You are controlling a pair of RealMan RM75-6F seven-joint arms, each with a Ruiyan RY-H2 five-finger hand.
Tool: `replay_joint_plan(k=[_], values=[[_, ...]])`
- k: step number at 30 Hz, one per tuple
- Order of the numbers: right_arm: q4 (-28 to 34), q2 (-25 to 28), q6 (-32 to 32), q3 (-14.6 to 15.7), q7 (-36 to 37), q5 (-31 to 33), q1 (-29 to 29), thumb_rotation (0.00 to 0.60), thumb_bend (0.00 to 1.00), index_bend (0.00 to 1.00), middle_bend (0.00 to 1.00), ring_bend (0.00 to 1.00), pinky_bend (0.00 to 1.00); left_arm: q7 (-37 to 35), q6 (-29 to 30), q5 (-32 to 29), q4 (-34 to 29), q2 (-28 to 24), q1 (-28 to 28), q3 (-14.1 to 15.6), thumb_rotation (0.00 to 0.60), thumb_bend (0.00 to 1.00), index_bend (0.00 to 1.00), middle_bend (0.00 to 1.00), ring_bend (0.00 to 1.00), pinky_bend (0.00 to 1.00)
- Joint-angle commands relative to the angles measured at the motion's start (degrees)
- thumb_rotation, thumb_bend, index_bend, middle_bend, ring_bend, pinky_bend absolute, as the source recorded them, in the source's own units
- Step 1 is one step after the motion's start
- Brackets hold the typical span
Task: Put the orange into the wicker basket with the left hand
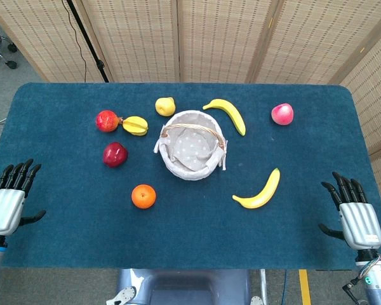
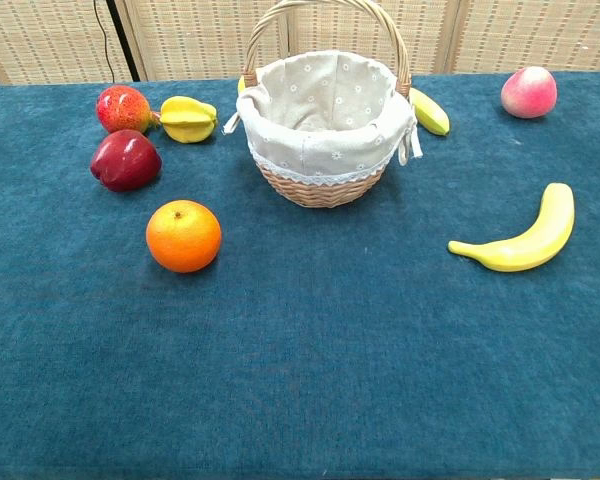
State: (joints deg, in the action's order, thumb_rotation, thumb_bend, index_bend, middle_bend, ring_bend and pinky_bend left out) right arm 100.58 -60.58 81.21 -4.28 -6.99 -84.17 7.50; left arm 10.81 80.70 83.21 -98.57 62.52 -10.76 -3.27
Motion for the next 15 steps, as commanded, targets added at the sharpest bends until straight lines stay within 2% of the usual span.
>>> replay_joint_plan(k=[1, 15], values=[[-0.09, -0.10, -0.18, -0.02, -0.24, 0.16, 0.09, 0.600, 0.00, 0.15, 0.00, 0.00, 0.00, -0.01, -0.26, 0.00, -0.05, 0.06, -0.10, 0.06, 0.600, 0.00, 0.00, 0.00, 0.00, 0.00], [0.30, 0.07, -0.14, 0.19, -0.21, 0.10, -0.01, 0.600, 0.00, 0.15, 0.00, 0.00, 0.00, -1.61, -1.90, -0.14, 0.86, 0.61, -0.98, -0.08, 0.600, 0.00, 0.00, 0.00, 0.00, 0.00]])
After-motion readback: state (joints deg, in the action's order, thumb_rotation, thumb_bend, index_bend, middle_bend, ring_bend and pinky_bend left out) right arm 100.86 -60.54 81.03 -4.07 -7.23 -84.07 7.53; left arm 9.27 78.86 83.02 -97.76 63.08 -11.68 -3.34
